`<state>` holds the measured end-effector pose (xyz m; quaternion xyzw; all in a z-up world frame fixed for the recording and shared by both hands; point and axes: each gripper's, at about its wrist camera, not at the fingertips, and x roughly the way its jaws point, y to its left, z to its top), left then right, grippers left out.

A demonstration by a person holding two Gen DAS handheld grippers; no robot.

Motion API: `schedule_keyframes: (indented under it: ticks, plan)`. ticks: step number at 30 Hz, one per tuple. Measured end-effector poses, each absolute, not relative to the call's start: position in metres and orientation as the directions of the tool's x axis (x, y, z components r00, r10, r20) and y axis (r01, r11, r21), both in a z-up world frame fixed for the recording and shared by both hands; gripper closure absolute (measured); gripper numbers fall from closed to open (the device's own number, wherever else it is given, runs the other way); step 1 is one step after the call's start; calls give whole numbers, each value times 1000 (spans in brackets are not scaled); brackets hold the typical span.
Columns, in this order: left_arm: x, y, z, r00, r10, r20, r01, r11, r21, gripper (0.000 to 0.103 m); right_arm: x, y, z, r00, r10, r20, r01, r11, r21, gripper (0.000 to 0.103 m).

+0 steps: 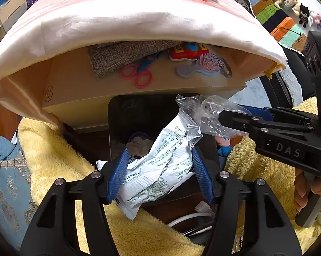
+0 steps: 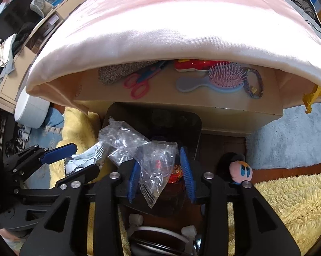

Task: Collect trash
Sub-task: 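Carry the packet and plastic bag down to the black bin with both tools, then open both tools to drop the packet and bag into the bin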

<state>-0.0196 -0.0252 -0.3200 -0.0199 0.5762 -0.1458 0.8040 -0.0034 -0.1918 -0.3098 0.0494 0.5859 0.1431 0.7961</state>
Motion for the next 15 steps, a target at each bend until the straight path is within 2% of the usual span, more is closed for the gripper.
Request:
schedule_keyframes:
  ticks: [7, 12, 14, 15]
  plan:
    - [-13, -22, -322, 293, -264, -919, 211, 955, -207, 42, 2, -194, -307, 277, 304, -911, -156, 950, 270, 46]
    - [-10, -23, -321, 297, -259, -919, 212, 956, -201, 37, 4, -194, -304, 284, 296, -912, -148, 953, 264, 38]
    - [-8, -22, -319, 302, -258, -918, 209, 957, -200, 33, 6, -193, -303, 286, 290, -913, -146, 955, 258, 29]
    - [-8, -21, -319, 303, -256, -918, 207, 958, -198, 31, 7, -193, -304, 286, 285, -915, -145, 957, 253, 29]
